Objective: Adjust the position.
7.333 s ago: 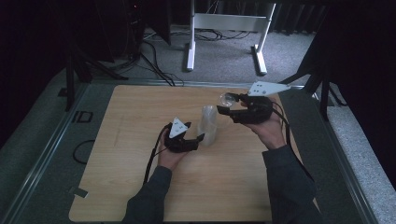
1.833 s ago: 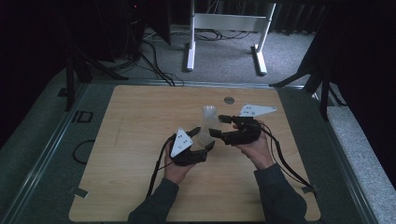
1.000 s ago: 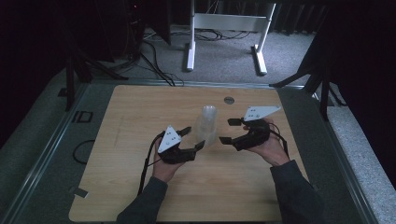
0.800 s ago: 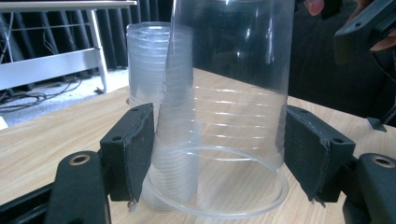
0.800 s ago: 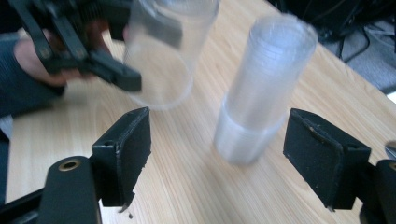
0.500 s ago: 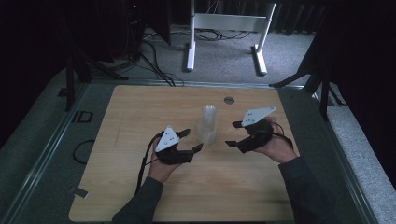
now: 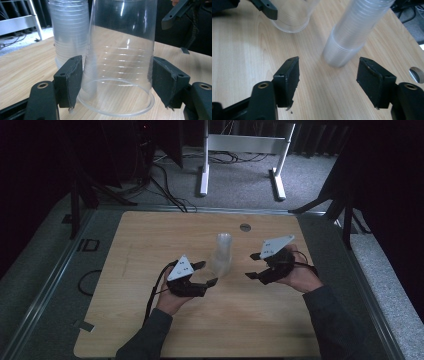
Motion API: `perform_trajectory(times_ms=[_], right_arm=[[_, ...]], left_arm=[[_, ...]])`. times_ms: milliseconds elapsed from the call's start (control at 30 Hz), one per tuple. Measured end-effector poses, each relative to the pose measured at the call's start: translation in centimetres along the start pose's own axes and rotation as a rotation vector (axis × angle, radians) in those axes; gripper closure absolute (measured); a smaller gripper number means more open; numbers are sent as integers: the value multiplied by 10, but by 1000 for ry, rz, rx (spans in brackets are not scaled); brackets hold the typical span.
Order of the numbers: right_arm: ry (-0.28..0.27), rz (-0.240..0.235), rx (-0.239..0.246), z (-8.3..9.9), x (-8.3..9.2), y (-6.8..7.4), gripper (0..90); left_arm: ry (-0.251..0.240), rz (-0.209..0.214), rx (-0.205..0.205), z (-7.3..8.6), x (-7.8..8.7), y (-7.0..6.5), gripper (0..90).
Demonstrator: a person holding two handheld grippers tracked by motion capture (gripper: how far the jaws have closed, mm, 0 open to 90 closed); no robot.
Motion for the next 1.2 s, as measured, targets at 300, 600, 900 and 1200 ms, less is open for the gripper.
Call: perform_trajectory(times_ms=[300, 600, 900, 1200], right_arm=[[57, -7, 67, -8, -2, 4, 360], [115, -21, 130, -13, -3, 10, 366], [165, -30, 169, -16, -3, 14, 365], [209, -32, 206, -19, -4, 16, 365]], left_arm=[[43, 40, -25, -1, -3, -3, 296], [92, 69, -47, 0, -9, -6, 297], [158, 99, -78, 2, -15, -9, 299], [190, 100, -99, 3, -18, -10, 299]])
Point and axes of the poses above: each handheld gripper's, and its own axes: x roughly backward along the jaws, z roughly out of its underside, y roughly to its left, the point moved 3 cm from there along -x, roughly forward along the jaws, and after that the axes turned 4 degrees about x, right-handed, at the moved point
